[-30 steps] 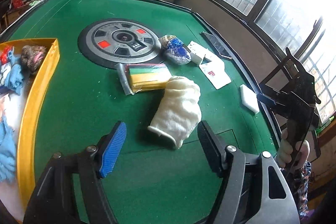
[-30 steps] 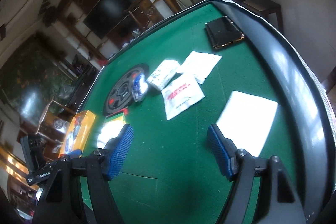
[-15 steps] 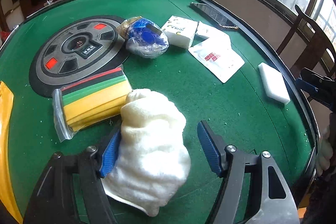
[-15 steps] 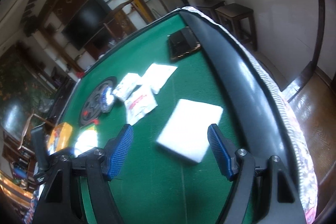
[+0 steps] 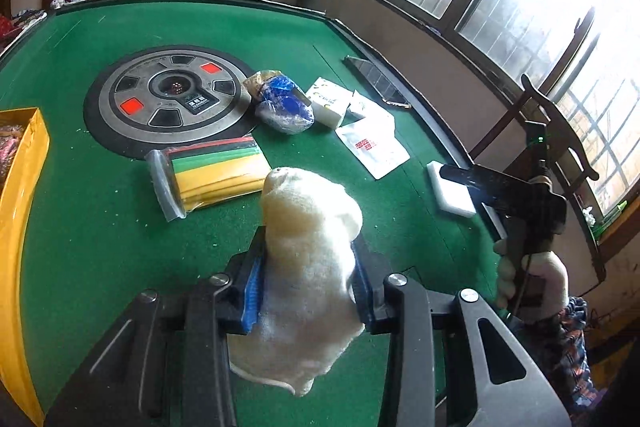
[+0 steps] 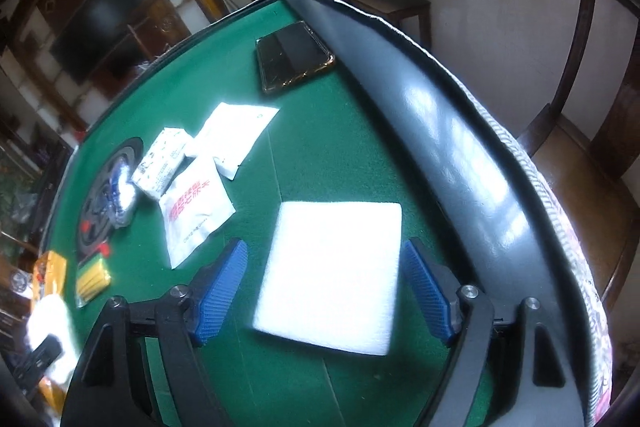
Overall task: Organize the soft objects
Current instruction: 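Grasp the white foam sheet with right while left lifts the white cloth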
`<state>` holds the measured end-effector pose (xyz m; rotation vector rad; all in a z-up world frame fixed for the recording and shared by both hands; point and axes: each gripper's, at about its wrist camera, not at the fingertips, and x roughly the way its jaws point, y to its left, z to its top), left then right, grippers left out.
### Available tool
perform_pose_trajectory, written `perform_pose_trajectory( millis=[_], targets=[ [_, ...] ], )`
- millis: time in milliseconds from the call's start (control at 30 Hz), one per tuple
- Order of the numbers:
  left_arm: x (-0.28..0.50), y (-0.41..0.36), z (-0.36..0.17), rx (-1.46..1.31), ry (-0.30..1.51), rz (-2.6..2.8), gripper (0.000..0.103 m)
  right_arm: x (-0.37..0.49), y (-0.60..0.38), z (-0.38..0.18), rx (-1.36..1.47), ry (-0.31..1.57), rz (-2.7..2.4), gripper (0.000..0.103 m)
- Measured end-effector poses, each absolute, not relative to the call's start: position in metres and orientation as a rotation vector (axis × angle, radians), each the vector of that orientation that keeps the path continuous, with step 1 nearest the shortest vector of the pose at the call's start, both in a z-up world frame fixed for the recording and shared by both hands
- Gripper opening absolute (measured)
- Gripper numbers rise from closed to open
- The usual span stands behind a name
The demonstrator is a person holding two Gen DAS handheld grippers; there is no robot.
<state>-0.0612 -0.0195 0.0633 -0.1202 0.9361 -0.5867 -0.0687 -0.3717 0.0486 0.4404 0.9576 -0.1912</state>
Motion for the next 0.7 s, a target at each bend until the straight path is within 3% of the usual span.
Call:
perform_pose_trajectory(
  millis=[100, 233, 300, 333, 700],
  targets=[
    [-0.073, -0.004, 0.073, -0.156, 0.911, -0.593, 0.035, -0.061, -0.35, 0.044, 0.315, 0.992, -0.246, 0.088],
    [-0.082, 0.026, 0.082, -0.211, 0.889, -0.577, 0.035, -0.063, -0.325, 0.037, 0.176, 1.025, -0.273, 0.089],
    [-0.087, 0.047, 0.087, -0.232, 0.866, -0.552, 0.035, -0.07, -0.326, 0.04, 0.191, 1.02, -0.274, 0.083],
    [-0.088, 0.057, 0.089, -0.238, 0.856, -0.538, 0.035, -0.074, -0.328, 0.042, 0.199, 1.009, -0.28, 0.069],
    [-0.112, 0.2, 0.104, -0.411, 0.746, -0.319, 0.035, -0.111, -0.331, 0.067, 0.314, 0.964, -0.22, 0.068]
  ],
)
